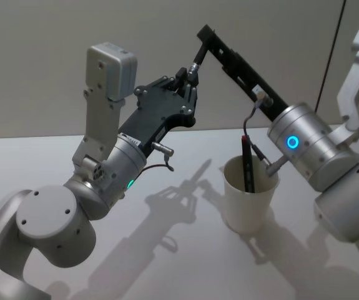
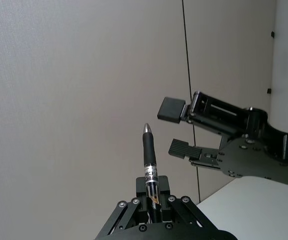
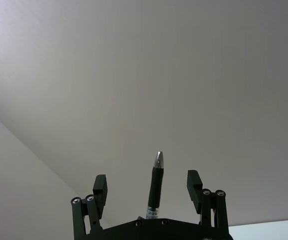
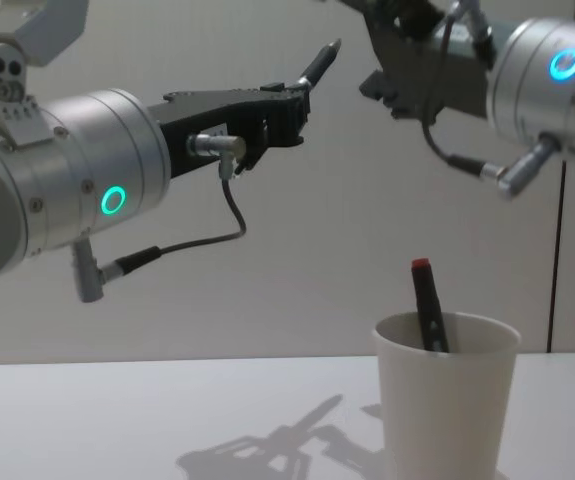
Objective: Place the pen into the pen holder.
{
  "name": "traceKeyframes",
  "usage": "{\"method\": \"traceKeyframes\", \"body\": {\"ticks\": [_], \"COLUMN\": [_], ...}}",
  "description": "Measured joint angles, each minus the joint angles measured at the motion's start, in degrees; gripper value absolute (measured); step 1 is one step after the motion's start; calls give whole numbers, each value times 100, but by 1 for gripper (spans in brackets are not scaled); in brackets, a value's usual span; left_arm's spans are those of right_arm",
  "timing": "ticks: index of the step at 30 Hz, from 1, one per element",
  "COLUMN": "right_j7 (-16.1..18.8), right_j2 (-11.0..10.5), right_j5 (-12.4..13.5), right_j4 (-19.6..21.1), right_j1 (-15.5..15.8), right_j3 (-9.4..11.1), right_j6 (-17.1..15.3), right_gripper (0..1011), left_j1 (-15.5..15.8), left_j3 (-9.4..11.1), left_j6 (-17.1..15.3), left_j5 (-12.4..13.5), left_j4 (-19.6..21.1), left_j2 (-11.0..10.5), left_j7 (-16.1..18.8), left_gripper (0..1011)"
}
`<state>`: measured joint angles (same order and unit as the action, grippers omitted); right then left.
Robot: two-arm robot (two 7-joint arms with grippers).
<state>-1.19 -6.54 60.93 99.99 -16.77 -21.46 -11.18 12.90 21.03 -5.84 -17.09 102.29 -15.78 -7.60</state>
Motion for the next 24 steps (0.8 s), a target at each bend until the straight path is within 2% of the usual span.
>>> {"method": "traceKeyframes", "body": {"ticks": [9,24], "right_j7": [21,301], "right_j2": [44,223], "right_j5": [-88,88], "right_j4": [-174,-489], "right_j1": [45,39], "right_j3": [-74,-191], "right_j6": [236,614], "right_gripper": [1001,1001], "left_j1": [0,0], "left_j3": [0,0], "left_j6": [0,0], "left_j5": [0,0], "left_j4": [0,-1], "left_j2": [0,0], "left_j7": [0,2], "left_gripper": [141,141]}}
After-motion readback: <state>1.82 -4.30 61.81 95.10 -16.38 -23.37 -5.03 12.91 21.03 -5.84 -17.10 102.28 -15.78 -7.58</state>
